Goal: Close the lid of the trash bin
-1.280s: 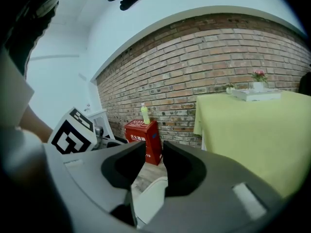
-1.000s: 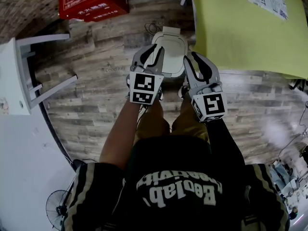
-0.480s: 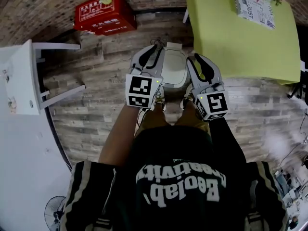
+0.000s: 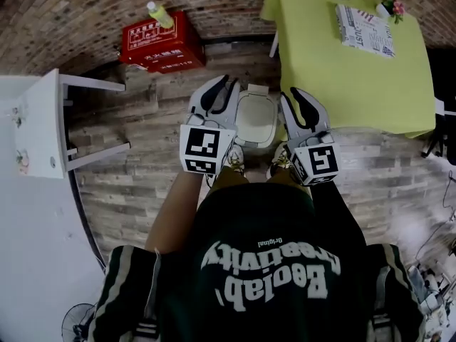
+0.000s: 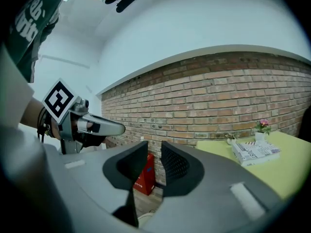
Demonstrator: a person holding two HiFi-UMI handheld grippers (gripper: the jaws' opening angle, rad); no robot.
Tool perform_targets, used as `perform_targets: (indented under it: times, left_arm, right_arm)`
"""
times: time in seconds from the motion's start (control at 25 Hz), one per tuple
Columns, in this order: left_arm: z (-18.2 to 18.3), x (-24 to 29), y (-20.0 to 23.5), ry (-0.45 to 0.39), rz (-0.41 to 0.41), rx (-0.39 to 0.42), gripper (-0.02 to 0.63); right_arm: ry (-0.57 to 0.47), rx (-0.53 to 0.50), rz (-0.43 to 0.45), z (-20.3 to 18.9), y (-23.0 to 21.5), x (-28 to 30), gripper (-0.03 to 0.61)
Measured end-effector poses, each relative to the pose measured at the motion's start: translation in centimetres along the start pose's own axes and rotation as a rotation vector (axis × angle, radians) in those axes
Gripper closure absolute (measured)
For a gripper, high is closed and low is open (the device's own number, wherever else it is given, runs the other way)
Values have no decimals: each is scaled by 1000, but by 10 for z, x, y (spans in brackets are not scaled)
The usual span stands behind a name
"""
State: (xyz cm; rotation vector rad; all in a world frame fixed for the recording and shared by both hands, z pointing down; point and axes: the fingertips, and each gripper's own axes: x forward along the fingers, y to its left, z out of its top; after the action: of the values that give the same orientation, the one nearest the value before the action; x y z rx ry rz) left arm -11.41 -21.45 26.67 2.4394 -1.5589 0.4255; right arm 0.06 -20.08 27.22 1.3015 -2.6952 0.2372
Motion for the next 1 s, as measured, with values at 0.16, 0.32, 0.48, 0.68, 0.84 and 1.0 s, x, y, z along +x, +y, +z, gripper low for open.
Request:
perform_targets:
  times: [0.16, 0.32, 0.48, 0.68, 0.84, 1.0]
  left_arm:
    - [20, -9, 2, -34, 5, 10, 551]
    - [36, -17, 3, -73, 8, 6, 570]
    - [45, -24, 4, -100, 7, 13, 601]
    - [53, -33, 3, -127, -1, 31, 606]
    - [55, -41, 0, -132, -16, 51, 606]
    - [62, -47, -3, -146, -18, 80, 607]
  right_arm:
    - [-22, -18, -9, 18, -2, 0, 507]
    - [-63, -50, -15, 42, -6, -1, 525]
    - [-74, -79, -21, 50, -5, -7, 545]
    - [-76, -108, -15, 55, 2, -13, 565]
    - [-57, -163, -4, 60, 12, -16, 566]
    - [-49, -175, -10, 63, 18, -20, 566]
